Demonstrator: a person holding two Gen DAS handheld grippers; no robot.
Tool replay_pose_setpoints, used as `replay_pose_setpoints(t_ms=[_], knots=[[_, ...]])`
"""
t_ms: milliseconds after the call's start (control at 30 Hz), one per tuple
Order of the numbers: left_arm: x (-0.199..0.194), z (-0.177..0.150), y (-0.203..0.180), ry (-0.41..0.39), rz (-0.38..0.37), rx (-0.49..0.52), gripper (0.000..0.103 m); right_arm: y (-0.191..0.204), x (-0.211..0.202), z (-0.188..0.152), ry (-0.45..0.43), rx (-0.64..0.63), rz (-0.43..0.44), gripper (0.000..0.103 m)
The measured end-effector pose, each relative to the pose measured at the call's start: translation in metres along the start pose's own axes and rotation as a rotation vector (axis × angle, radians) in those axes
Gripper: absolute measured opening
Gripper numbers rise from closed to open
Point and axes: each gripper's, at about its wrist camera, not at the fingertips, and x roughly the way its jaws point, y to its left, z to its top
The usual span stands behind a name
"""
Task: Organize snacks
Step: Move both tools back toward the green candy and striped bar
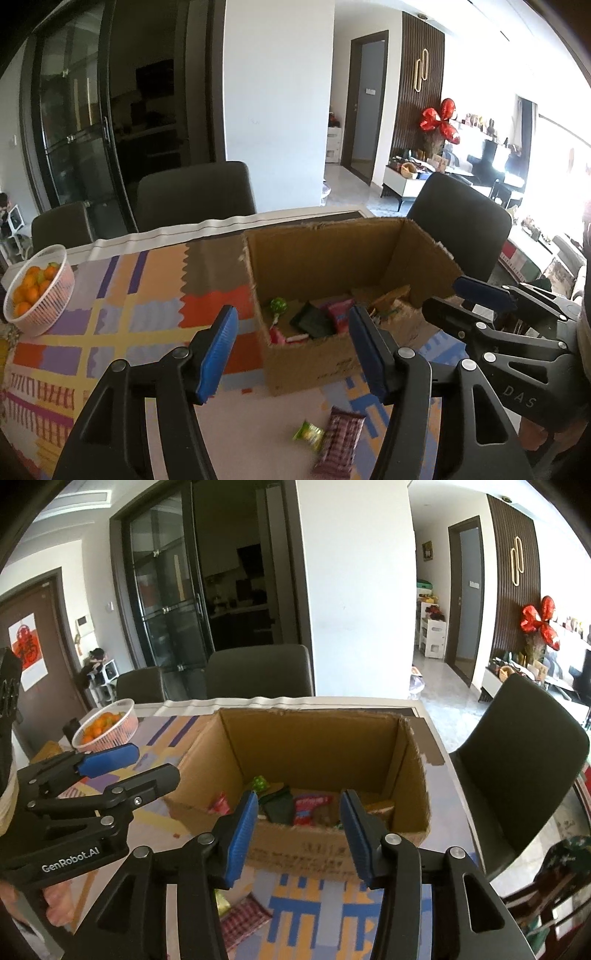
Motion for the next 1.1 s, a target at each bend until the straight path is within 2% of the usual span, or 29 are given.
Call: replay_pose_setpoints(t_ms=[267,667,1100], knots=[[-0.002,-0.036,0.008,0.046,-0.021,0.005,0.061,0.014,0.002,-0.029,0.054,0.020,0.010,0.048],[0.030,-0.094,0.009,0.153,-0.105,0.006,0.060,0.021,0.022,-0.075,0.169,0.033,-0.004,0.048],[0.075,-0.134,0.012,0.264,-0.205,-0.030,0.041,0.021,0.049,-0.118,0.290,0.056,-0.032,0.048]])
